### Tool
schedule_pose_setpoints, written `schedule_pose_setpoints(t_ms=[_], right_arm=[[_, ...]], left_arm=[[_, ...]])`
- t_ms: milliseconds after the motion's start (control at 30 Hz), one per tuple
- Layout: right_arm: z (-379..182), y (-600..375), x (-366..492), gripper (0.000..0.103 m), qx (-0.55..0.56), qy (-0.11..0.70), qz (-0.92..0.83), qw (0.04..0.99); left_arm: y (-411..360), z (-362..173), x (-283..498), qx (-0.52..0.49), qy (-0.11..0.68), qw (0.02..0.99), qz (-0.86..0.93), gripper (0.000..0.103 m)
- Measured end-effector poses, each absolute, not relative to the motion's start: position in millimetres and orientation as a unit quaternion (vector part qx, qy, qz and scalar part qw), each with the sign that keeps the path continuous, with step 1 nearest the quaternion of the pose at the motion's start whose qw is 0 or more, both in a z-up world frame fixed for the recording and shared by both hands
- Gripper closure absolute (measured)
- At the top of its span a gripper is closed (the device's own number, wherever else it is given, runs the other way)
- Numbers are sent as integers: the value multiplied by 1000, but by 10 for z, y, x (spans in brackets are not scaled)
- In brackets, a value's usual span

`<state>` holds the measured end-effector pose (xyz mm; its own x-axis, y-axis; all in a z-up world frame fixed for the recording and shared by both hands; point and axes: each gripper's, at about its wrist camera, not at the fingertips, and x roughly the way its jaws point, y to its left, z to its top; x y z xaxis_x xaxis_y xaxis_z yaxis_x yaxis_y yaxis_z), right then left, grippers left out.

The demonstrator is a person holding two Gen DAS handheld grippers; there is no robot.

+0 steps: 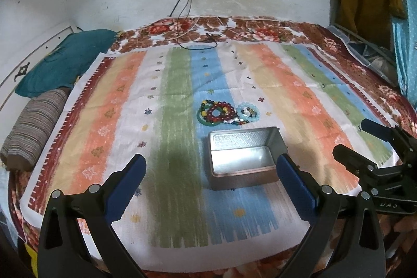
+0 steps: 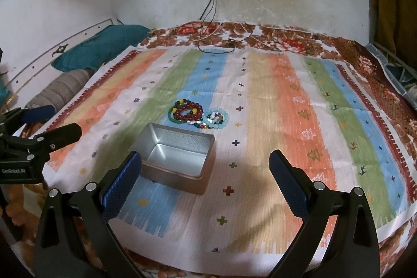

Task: Organize jewelry
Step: 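Move both tools toward the bracelet pile beside the silver tin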

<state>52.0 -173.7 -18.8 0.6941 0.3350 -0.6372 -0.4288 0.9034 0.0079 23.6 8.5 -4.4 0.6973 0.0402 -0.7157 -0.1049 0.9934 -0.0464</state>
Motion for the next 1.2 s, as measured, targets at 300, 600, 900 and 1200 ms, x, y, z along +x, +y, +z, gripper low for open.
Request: schedule_pose_setpoints(t_ms=[300, 600, 900, 1200], right_arm=[[-132, -1652, 838, 4, -71, 350, 210, 910], [-134, -1543, 1212, 4, -79, 370, 205, 903], [-200, -1501, 1565, 4, -70, 402, 194, 892], [-248, -1472, 1739, 4, -71, 415, 190, 887]], left_arm=[[114, 21, 529, -33, 387, 921, 33, 6], [167, 29, 898, -35, 404, 913, 39, 6], [275, -36, 1291, -43, 431, 900, 54, 6], [288, -79, 1522, -51, 439, 896, 47, 6]])
